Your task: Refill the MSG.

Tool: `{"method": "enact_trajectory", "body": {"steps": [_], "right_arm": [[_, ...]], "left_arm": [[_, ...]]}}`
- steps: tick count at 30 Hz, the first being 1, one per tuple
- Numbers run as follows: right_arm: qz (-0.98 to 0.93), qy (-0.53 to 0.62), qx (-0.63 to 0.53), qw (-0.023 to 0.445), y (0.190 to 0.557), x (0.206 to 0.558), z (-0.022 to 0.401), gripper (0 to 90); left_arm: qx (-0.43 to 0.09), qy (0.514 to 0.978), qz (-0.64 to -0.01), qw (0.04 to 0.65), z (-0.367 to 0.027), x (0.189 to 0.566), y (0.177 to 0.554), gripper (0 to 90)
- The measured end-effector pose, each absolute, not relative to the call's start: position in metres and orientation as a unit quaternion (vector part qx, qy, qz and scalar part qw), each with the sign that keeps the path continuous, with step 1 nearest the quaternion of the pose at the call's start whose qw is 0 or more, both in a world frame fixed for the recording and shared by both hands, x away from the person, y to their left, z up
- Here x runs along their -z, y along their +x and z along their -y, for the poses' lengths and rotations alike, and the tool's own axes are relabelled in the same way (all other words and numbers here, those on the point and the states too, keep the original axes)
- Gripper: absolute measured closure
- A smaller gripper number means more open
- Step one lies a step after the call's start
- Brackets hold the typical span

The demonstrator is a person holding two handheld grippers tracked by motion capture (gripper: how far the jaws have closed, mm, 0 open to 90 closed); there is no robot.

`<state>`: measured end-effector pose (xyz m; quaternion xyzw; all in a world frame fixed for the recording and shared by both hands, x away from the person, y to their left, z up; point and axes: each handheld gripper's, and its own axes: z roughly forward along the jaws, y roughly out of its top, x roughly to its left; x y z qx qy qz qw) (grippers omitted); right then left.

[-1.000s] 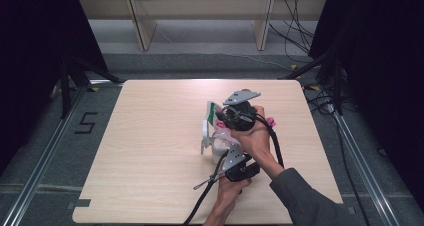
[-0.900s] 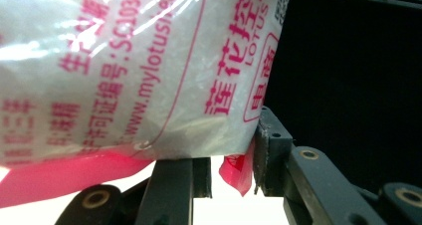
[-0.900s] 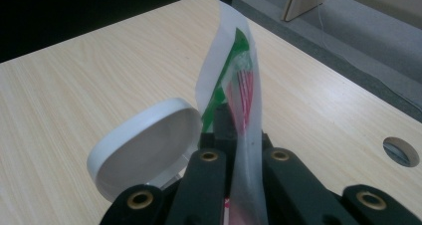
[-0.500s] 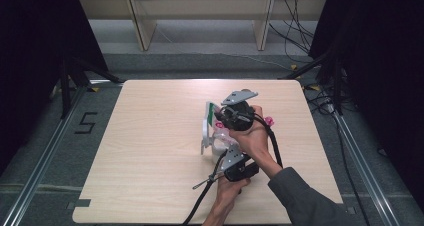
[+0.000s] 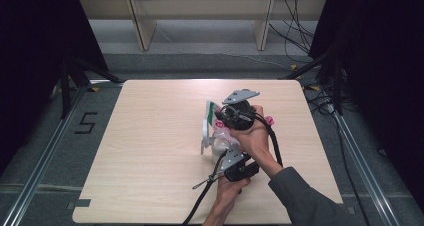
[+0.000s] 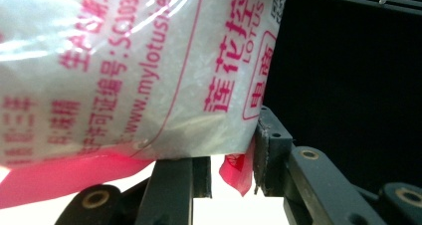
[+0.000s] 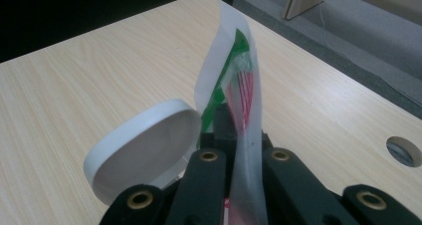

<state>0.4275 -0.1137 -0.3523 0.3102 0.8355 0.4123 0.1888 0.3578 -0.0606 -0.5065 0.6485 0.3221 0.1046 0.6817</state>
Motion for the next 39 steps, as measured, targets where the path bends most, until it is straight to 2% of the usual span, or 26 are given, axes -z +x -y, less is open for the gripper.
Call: {"method": "enact_trajectory", "body": {"steps": [2,5,37,39], "right_arm": [[-0.835,0.32,-0.411,0.179,0.4257,0.3517,0.1134,90.0],[-0.836,0.303,-0.414,0.197,0.4278,0.3536,0.1131,90.0],[-0.836,0.311,-0.413,0.186,0.4265,0.3496,0.1138,90.0],[-0.832,0.302,-0.422,0.195,0.4276,0.3494,0.1145,90.0]], "left_arm": [[-0.103,0.65,-0.316,0.683,0.0601,0.5064,0.3581,71.9],[-0.102,0.647,-0.319,0.685,0.0611,0.5064,0.3579,71.9],[-0.105,0.647,-0.311,0.689,0.0602,0.5047,0.357,71.9],[-0.105,0.646,-0.311,0.689,0.0603,0.5048,0.3579,72.0]]}}
